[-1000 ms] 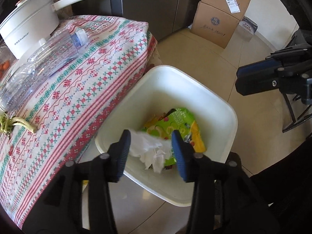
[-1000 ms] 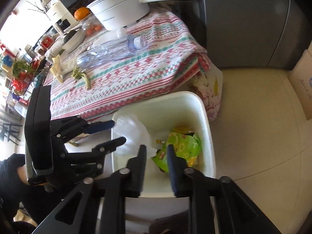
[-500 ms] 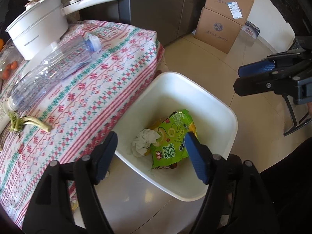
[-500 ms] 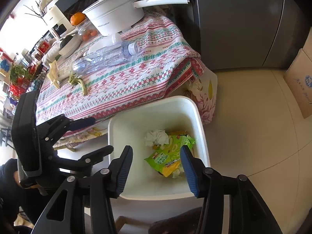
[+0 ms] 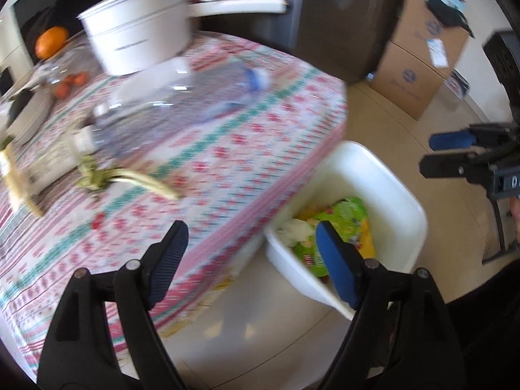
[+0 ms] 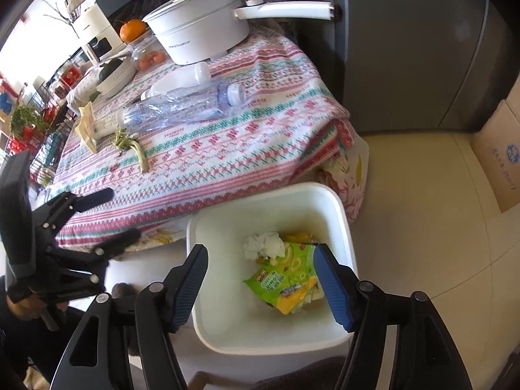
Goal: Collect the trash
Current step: 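Move the left gripper back to the table and grasp the yellow-white snack wrapper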
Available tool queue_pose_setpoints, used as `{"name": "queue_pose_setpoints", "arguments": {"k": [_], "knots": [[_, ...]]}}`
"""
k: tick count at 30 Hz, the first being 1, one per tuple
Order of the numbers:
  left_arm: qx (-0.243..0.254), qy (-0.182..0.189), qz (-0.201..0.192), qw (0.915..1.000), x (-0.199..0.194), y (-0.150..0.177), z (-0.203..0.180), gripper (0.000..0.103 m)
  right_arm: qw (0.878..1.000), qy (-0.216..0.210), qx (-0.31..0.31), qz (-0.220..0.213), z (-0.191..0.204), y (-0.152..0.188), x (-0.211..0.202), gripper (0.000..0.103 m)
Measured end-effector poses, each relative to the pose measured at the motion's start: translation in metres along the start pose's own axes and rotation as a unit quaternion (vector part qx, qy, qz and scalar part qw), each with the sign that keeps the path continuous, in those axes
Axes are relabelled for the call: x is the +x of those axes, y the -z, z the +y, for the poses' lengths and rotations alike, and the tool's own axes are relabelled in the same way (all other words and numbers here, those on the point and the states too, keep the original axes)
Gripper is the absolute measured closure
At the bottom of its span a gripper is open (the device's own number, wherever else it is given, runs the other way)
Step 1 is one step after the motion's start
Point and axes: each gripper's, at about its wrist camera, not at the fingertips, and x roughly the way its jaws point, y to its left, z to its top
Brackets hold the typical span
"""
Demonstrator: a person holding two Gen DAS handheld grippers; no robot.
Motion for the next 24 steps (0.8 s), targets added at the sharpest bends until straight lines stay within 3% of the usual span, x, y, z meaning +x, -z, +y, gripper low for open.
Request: {"name": "queue_pose_setpoints", "arguments": {"k": [8, 13, 19, 24], "knots": [[-0.099, -0.083, -0.026, 0.9912, -0.019, -0.006, 0.089, 0.022, 1.000, 0.000, -0.024, 0.001, 0.040, -0.025, 0.019, 0.032], [-0.151, -0.176, -0.051, 0.9714, -0.028, -0.011, 0.152, 0.022, 0.999, 0.005, -0.041, 0.005, 0.065, -0.036, 0.032, 0.031], [-0.215, -0.195, -0.085, 0.9531, -0.027, -0.012, 0.206, 0.022, 0.999, 0.004, -0.048, 0.009, 0.090, -0.049, 0.050, 0.031], [-0.238, -0.218, -0.099, 0.9413, -0.010, -0.012, 0.235, 0.023, 0.999, 0.005, -0.048, 0.013, 0.104, -0.059, 0.064, 0.031]]}}
